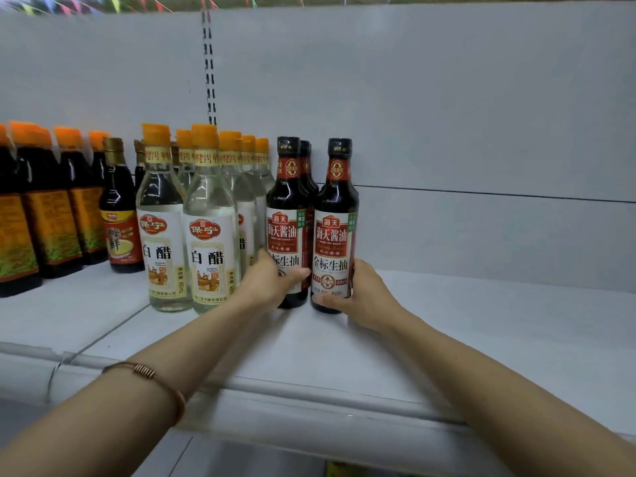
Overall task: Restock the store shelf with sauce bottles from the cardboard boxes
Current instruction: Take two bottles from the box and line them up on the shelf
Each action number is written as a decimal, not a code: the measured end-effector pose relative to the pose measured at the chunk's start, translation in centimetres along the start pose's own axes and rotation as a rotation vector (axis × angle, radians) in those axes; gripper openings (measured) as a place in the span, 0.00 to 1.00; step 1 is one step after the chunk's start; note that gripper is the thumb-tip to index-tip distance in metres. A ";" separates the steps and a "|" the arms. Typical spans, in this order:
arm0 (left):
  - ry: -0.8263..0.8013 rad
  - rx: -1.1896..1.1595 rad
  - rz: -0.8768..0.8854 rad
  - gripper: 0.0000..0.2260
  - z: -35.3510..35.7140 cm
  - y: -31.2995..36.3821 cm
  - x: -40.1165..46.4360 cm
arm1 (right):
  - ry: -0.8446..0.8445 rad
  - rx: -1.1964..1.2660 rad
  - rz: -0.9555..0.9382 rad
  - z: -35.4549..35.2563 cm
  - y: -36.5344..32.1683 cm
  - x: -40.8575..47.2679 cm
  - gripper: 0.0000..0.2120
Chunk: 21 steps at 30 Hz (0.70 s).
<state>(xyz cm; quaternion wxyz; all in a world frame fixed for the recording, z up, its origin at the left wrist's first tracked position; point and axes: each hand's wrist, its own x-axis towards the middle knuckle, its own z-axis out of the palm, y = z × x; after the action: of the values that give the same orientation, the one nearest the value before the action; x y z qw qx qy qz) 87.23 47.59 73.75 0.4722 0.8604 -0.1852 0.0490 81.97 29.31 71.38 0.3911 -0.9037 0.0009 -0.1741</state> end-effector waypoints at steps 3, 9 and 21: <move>-0.003 0.007 -0.045 0.21 0.1 1.2 -2.2 | 0.002 0.040 -0.060 -1.3 -2.4 -2.4 0.47; 0.109 -0.034 -0.063 0.14 -1.1 4.5 -8.4 | 0.014 0.167 -0.164 -4.2 -5.1 -5.7 0.31; 0.545 -0.007 -0.155 0.07 -7.7 1.0 -25.8 | -0.427 0.431 -0.400 4.1 -13.4 -12.8 0.20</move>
<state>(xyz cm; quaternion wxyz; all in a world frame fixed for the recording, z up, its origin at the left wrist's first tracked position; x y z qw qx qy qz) 63.69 60.57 72.10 0.5100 0.8255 0.0147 0.2414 69.40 43.28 74.26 0.5222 -0.7988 -0.2944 -0.0510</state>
